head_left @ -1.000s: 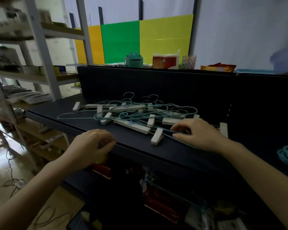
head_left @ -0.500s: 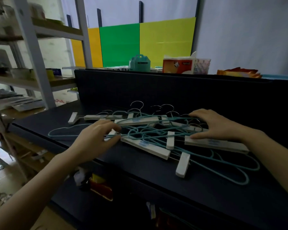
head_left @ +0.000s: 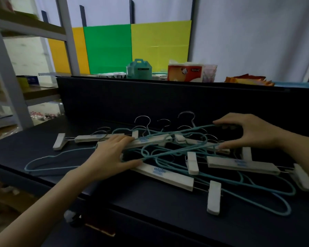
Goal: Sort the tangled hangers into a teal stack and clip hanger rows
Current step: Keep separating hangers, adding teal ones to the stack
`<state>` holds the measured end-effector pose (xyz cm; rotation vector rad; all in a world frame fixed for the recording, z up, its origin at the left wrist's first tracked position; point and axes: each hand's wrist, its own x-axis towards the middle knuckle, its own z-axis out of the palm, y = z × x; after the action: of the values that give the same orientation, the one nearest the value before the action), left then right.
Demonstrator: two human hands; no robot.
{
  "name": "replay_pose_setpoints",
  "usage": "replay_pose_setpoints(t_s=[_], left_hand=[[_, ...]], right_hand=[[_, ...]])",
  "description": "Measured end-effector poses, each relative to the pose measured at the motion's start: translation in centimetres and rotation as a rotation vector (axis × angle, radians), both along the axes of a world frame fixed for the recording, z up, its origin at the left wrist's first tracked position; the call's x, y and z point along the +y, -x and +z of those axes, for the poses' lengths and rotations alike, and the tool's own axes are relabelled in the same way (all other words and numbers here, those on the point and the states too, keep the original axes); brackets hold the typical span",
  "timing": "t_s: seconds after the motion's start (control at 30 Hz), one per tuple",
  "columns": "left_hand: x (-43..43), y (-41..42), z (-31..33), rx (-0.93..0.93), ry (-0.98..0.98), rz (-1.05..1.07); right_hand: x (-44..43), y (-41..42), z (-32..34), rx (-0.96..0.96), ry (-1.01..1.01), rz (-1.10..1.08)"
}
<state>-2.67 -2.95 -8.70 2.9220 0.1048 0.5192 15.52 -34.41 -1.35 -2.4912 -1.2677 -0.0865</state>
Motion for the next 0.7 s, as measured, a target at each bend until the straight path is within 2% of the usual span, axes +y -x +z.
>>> replay_pose_setpoints(t_s=[0.2,0.47,0.7], left_hand=[[1.1,-0.9,-0.3,-0.101,0.004,-0.098],[1.4,-1.2,0.4,-0.188,0.074,-0.222],[1.5,-2.4,2.3,-0.236,0.141,-0.313]], right_hand=[[-2.1,2.1,1.3,0.01,-0.26,-0.138],[-2.3,5.4,0.3,0.052,-0.329,-0.313],[-4.0,9.4,-0.6,0.006,-0.421,-0.459]])
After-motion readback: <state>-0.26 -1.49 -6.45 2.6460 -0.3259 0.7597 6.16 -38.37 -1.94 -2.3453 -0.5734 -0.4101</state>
